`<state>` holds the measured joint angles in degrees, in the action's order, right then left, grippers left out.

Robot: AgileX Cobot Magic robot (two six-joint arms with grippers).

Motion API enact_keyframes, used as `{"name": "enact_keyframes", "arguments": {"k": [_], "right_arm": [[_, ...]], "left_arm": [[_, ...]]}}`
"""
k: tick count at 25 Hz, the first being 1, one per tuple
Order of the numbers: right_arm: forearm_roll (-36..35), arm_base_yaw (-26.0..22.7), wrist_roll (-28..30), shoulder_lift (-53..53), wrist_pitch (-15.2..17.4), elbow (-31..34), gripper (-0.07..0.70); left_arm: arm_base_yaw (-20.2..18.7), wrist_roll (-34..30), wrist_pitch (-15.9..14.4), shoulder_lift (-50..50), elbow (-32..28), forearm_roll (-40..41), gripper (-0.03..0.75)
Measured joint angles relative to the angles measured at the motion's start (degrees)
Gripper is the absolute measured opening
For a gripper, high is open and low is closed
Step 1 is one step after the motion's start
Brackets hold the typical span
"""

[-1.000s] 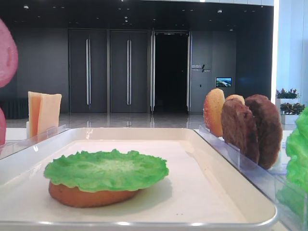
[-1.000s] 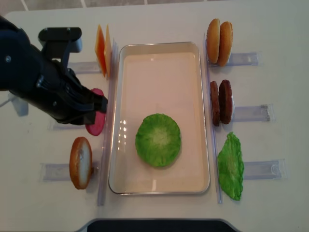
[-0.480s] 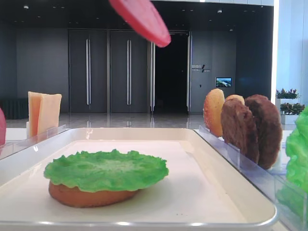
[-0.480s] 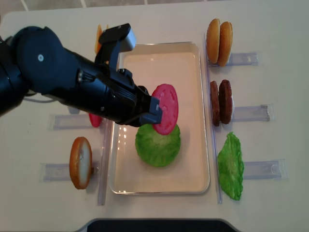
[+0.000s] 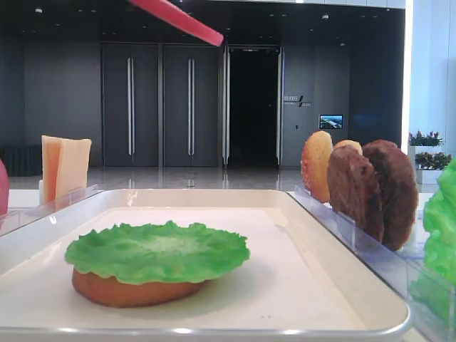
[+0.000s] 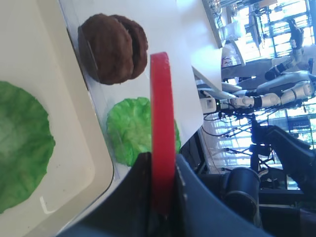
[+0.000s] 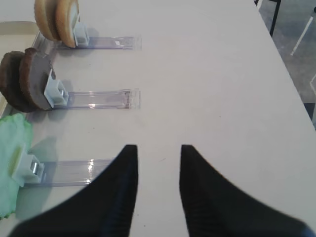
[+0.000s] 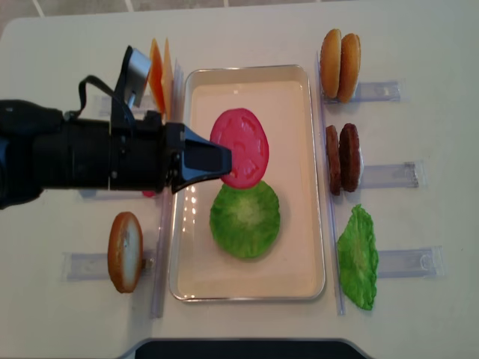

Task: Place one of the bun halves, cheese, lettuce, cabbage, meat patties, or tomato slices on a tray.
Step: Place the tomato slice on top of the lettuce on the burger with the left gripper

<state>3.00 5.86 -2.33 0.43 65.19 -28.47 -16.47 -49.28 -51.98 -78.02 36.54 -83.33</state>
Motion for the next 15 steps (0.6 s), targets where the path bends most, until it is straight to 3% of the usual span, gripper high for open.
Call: {"name": "enact_keyframes", "arguments": {"k": [15], "right_arm": [[0.00,0.00,0.00,0.00,0.00,0.00,0.237]], "left_arm": [[0.00,-9.32,-2.12,-14.75,-1.20,-3.75,0.060]]}}
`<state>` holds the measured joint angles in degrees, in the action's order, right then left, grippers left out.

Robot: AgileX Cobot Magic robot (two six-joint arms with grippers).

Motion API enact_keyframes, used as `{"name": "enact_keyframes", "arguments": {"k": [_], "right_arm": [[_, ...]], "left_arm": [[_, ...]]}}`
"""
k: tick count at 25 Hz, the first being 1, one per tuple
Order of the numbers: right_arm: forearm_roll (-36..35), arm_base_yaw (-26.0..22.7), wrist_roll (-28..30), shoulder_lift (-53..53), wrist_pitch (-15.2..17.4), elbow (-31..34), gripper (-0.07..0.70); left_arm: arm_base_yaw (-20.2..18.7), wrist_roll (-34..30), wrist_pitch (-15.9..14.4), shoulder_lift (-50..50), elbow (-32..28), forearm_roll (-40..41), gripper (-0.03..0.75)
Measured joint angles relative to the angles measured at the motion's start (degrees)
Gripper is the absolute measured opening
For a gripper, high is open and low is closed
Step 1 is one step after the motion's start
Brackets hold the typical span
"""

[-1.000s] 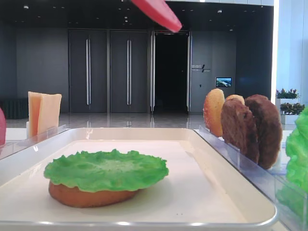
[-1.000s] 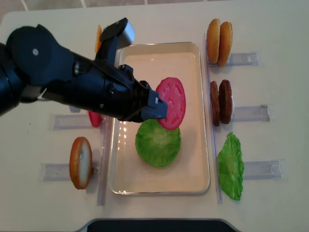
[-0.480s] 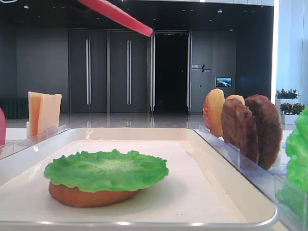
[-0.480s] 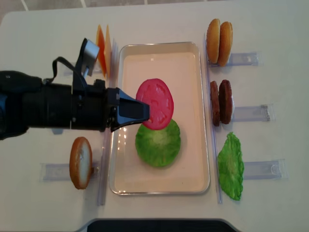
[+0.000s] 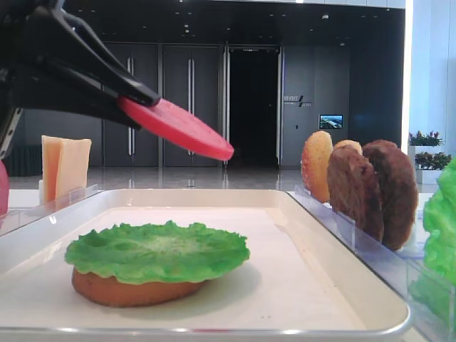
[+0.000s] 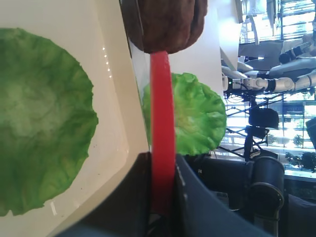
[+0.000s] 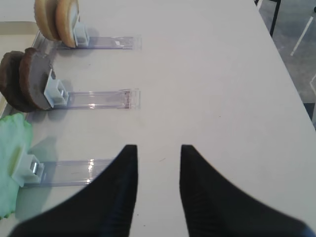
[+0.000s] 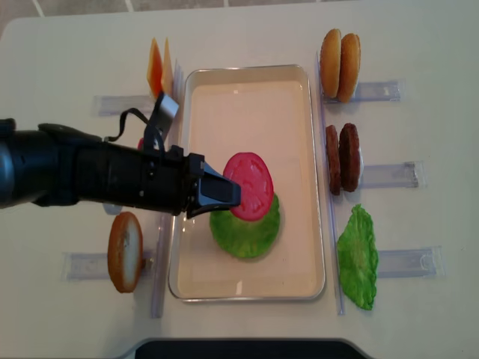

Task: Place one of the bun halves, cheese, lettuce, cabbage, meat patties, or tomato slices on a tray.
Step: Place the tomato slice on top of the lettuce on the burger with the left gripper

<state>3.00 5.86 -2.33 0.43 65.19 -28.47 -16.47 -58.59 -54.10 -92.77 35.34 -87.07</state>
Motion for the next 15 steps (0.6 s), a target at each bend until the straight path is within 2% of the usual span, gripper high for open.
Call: {"name": "enact_keyframes", "arguments": {"k": [5,15], "right_arm": [[0.00,0.00,0.00,0.00,0.00,0.00,0.237],[0.00,0.00,0.00,0.00,0.00,0.00,0.237]], "left_arm": [[0.00,-1.68,-0.17,-3.92,0.00,-0.42,0.060],[0.00,-2.24,1.50,-6.45,0.00,-0.46,0.060]]}}
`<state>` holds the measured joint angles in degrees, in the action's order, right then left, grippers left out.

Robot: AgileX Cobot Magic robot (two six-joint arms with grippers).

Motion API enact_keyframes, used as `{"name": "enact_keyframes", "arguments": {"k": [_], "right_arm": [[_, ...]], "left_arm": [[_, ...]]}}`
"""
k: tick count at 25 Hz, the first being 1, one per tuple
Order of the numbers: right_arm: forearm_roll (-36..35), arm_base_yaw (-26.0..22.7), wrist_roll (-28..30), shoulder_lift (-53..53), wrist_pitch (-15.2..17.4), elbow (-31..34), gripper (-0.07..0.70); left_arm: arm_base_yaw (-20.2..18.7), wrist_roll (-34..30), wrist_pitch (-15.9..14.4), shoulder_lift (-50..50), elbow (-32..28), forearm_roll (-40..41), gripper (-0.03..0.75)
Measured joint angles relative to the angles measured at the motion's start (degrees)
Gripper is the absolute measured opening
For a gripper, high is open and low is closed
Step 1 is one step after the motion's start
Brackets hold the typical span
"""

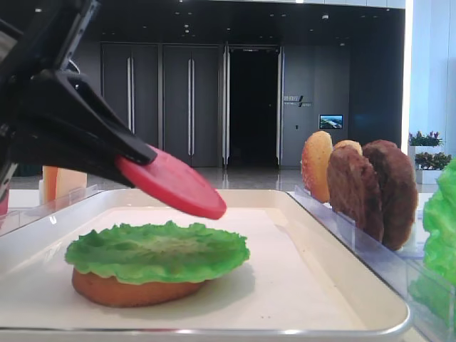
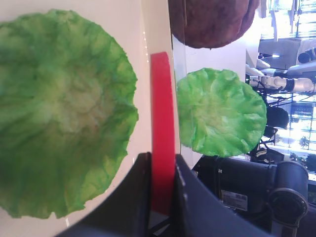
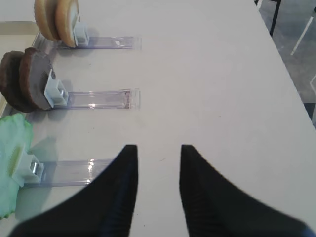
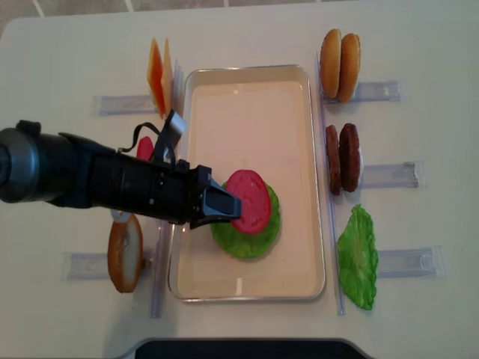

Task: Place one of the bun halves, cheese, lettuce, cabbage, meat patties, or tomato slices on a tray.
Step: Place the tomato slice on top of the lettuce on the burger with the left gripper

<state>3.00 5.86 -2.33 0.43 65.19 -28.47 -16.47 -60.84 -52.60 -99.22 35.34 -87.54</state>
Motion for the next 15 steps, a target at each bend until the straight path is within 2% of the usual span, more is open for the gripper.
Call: {"name": "enact_keyframes", "arguments": {"k": [15], "right_arm": [[0.00,0.00,0.00,0.00,0.00,0.00,0.237]], "left_arm": [[0.00,-2.34,-0.31,-3.63,0.06,0.00,0.060]]}}
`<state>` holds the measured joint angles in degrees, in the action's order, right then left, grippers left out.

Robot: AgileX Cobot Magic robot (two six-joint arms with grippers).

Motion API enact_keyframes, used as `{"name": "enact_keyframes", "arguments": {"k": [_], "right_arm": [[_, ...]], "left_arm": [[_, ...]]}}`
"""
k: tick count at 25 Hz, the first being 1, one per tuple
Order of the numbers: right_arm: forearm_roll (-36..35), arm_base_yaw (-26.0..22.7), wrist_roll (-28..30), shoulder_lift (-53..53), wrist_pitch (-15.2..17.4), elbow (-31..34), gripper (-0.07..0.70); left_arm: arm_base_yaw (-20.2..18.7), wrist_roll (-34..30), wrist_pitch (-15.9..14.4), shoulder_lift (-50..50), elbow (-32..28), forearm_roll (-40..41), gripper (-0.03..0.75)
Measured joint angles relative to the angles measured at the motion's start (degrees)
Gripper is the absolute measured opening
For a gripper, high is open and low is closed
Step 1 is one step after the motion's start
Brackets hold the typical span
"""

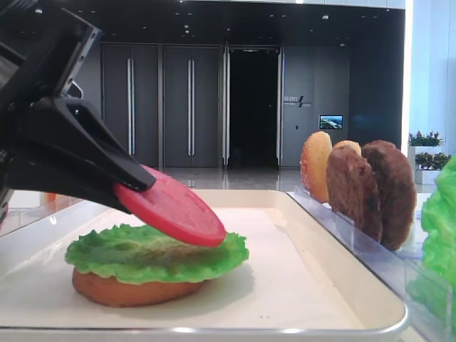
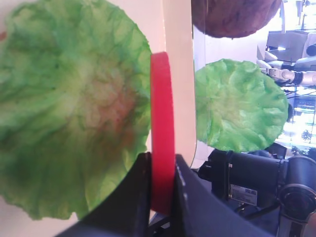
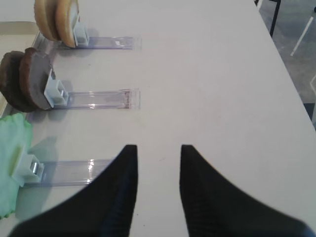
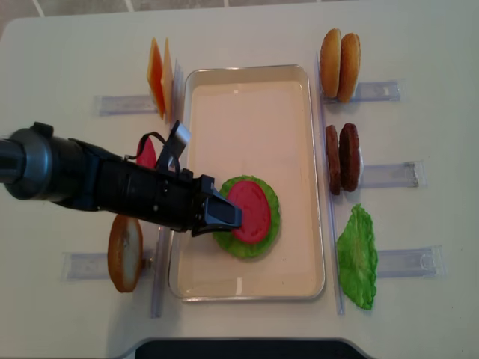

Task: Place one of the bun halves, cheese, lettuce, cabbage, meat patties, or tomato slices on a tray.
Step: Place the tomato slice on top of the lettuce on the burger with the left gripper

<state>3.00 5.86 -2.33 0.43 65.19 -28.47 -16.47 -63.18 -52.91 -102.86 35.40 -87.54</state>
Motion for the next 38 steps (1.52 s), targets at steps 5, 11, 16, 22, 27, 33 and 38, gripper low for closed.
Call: {"name": "enact_keyframes", "arguments": {"k": [5,11,16,22,27,33,38], "right_arm": [[0.00,0.00,0.00,0.00,0.00,0.00,0.237],[0.00,0.00,0.00,0.00,0.00,0.00,0.237],[0.00,0.00,0.00,0.00,0.00,0.00,0.237],[0.00,0.00,0.00,0.00,0.00,0.00,0.237],[0.00,0.00,0.00,0.00,0.00,0.00,0.237],[0.00,0.00,0.00,0.00,0.00,0.00,0.237],[0.00,0.00,0.00,0.00,0.00,0.00,0.237]], "left_arm": [[0.00,0.00,0.37,-0.05,0.00,0.00,0.060],[0.00,0.00,1.26,-0.05,0.00,0.00,0.060],[0.00,0.00,1.58,-0.05,0.00,0.00,0.060],[0.00,0.00,1.58,-0.05,0.00,0.05,0.060],[0.00,0.00,1.58,-0.05,0.00,0.05,0.078],[0.00,0.00,1.58,-0.05,0.00,0.05,0.256],[0.00,0.33,1.39,-0.05,0.00,0.05,0.387]]}}
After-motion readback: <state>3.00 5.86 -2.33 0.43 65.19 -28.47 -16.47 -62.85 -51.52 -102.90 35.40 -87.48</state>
